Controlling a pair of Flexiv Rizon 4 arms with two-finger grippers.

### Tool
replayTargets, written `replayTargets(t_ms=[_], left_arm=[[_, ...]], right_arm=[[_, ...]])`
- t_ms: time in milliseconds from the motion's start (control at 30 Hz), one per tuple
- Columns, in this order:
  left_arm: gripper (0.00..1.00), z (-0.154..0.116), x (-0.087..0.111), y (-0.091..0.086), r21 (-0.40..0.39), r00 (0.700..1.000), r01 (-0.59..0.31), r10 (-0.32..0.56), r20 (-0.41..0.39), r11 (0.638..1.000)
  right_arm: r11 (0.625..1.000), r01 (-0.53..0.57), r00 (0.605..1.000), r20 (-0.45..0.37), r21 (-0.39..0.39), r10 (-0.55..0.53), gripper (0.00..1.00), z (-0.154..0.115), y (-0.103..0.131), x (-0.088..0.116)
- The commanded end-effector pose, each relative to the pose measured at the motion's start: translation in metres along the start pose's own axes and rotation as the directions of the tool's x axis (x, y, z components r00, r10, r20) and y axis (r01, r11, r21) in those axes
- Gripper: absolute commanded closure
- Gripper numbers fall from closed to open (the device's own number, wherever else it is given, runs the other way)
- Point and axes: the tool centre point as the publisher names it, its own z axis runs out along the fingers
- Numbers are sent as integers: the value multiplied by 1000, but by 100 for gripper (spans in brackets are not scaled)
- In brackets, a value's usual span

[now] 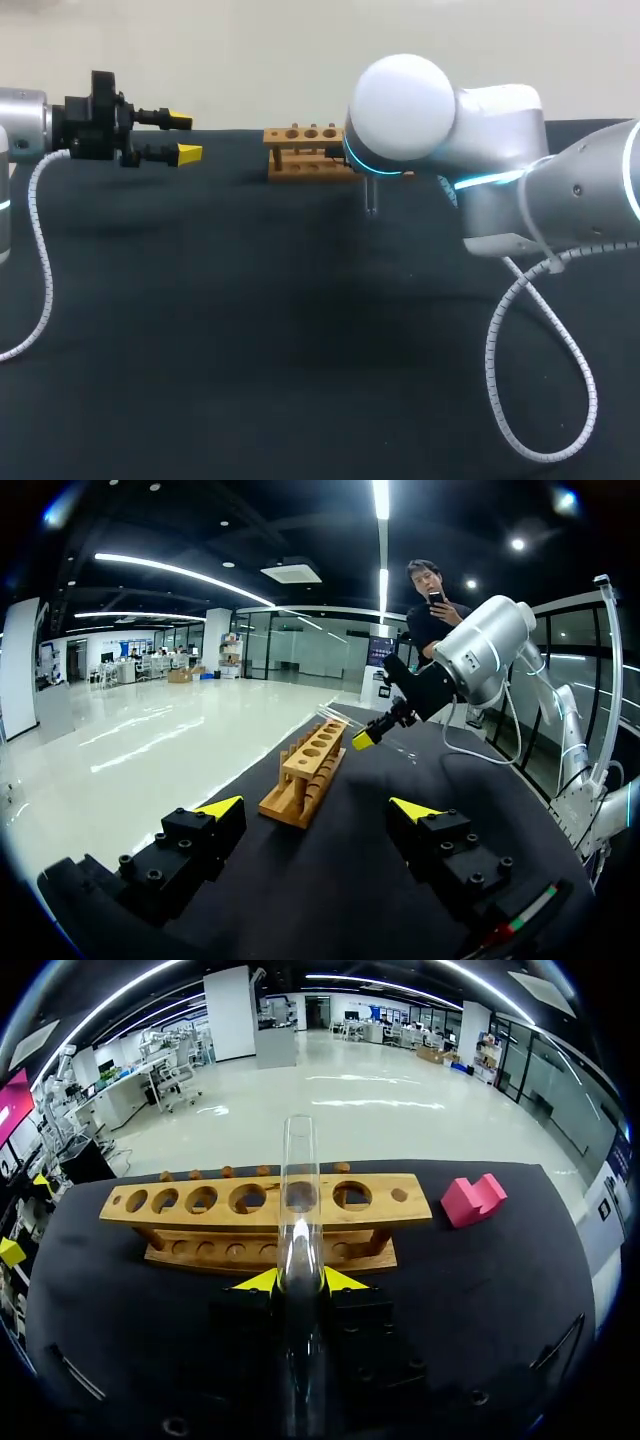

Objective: Grasp the test tube, adjust it, and insert it.

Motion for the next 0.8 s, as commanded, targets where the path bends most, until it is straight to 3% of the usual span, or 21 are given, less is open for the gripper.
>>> replayTargets(t_ms=[33,800], left_arm=[[0,0,1,-2,-5,1000,-3,3,3,1000],[0,0,1,-2,-5,1000,-3,3,3,1000]], right_arm=[[1000,-2,1000,-13,-5,2,100,9,-1,2],[998,-44,995,-95,-42,40,100,19,-4,13]])
